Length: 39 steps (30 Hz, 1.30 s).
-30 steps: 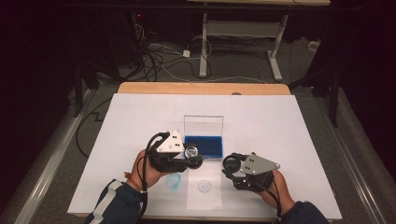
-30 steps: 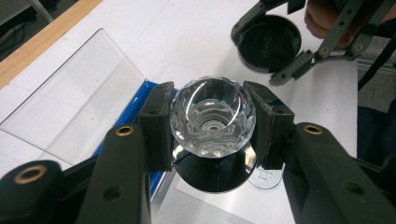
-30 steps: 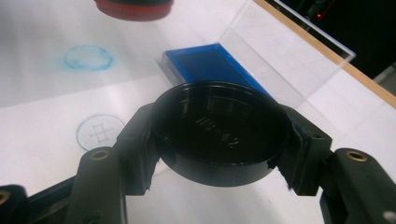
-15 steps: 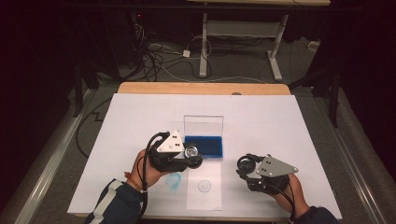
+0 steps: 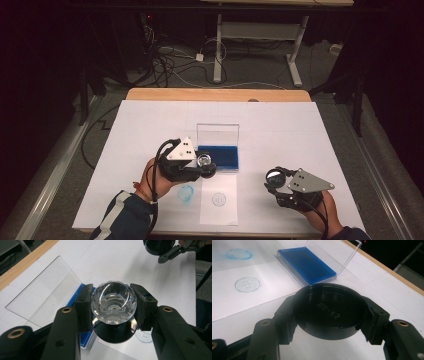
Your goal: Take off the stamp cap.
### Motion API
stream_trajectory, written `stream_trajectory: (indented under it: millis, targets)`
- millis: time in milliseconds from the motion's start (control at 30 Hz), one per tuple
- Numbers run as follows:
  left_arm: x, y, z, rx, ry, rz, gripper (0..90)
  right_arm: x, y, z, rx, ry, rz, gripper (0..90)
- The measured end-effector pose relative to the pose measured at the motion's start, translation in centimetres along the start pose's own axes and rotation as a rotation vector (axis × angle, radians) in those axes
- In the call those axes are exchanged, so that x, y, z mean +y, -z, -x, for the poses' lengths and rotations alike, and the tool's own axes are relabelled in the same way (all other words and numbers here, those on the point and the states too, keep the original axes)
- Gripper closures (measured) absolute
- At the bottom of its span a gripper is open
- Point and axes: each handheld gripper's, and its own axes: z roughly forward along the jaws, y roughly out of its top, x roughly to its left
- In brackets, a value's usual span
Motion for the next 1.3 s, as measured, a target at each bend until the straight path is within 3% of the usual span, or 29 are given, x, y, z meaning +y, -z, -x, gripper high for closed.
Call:
stream_trajectory:
  millis: [667, 1300]
  targets:
    - [1.3, -1.2, -2.3, -0.018, 0.015, -0.035, 54.5, -1.3, 1.0, 1.0, -0.019, -0.037, -0.008, 38.3]
    - [3.5, -2.2, -3.2, -0.018, -0.018, -0.062, 54.5, -1.3, 0.9, 0.9, -0.01, -0.031, -0.013, 38.3]
